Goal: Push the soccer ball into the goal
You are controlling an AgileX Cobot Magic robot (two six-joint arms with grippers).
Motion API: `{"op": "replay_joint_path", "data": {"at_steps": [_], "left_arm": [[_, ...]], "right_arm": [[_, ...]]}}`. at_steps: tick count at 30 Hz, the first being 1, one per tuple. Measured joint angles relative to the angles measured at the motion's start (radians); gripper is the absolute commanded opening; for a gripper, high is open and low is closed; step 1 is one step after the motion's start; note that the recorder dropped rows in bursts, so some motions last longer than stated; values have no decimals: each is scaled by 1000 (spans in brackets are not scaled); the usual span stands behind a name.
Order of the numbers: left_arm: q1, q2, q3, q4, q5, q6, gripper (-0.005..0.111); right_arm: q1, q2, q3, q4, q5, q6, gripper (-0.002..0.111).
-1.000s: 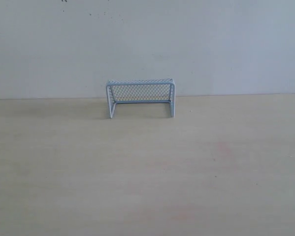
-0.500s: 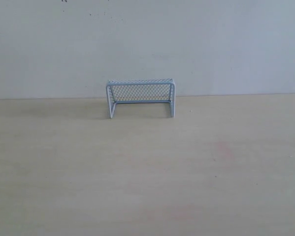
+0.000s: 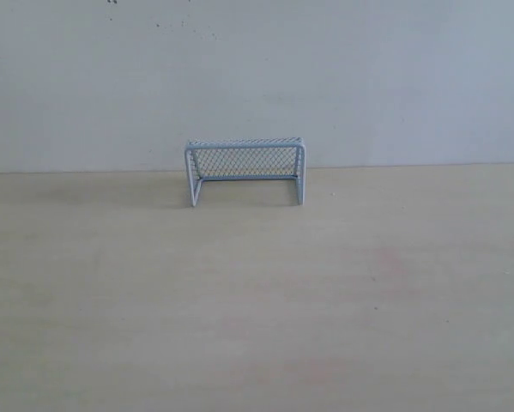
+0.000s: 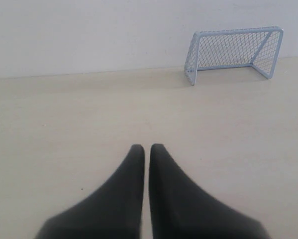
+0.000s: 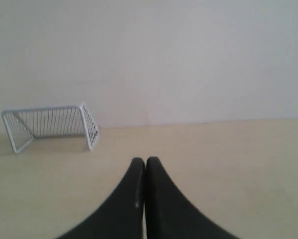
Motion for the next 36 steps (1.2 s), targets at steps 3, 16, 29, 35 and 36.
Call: {"op": "replay_joint_path", "data": {"at_steps": [3, 16, 29, 35, 36], "left_arm": [[0, 0, 0, 0, 1, 0, 4], [0, 0, 0, 0, 1, 0, 4], [0, 0, 0, 0, 1, 0, 4], [0, 0, 0, 0, 1, 0, 4], [0, 0, 0, 0, 1, 0, 4]], "right_arm": [[0, -20, 0, -223, 109, 203, 0], [-1, -24, 0, -316, 272, 196, 0], [-1, -24, 0, -318, 280, 196, 0], [-1, -24, 0, -318, 280, 196, 0], [-1, -24, 0, -318, 280, 196, 0]]}}
